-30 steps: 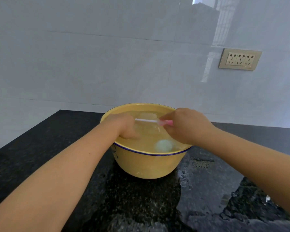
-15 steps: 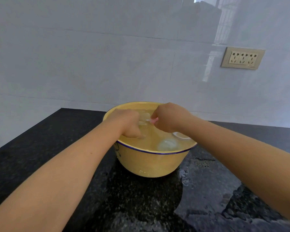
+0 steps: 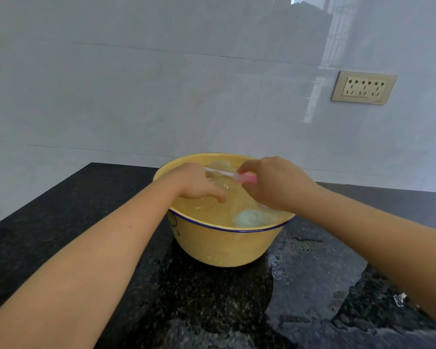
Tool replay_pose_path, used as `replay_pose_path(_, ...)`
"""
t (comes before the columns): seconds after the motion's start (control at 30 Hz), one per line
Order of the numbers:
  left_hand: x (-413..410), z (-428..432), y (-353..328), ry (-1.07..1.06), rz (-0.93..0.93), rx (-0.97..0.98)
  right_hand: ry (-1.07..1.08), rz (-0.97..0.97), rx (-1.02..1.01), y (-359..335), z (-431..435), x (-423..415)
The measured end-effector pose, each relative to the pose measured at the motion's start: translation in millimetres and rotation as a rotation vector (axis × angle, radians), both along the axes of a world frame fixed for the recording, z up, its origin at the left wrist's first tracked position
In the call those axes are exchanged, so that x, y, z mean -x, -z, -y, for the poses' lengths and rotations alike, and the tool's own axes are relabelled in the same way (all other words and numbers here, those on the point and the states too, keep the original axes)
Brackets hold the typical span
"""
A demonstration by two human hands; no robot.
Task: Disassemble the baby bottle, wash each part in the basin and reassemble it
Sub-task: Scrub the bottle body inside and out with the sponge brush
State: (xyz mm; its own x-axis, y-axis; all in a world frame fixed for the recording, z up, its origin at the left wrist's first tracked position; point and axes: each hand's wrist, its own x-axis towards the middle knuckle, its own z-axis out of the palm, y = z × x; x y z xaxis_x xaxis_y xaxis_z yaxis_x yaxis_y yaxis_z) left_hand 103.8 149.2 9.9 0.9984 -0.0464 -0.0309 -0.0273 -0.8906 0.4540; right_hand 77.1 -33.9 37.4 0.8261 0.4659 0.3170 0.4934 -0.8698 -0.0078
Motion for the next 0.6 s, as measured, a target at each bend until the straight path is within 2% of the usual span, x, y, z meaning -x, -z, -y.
replay_pose_path(0.17, 2.9, -5.1, -7.9, -0.092, -0.087, 0.224, -0.102, 0.036, -0.028, 8.5, 25.6, 2.7)
replay_pose_path(0.37, 3.2, -9.0, -11.2, -0.121, -0.18, 0.564, -0.109, 0.058, -0.069, 7.0, 60.1, -1.3)
replay_pose_path(0.6, 5.5, -11.1, -14.7, -0.035, -0.245, 0.707, -0.092, 0.133, -0.15, 13.3, 69.5, -5.5)
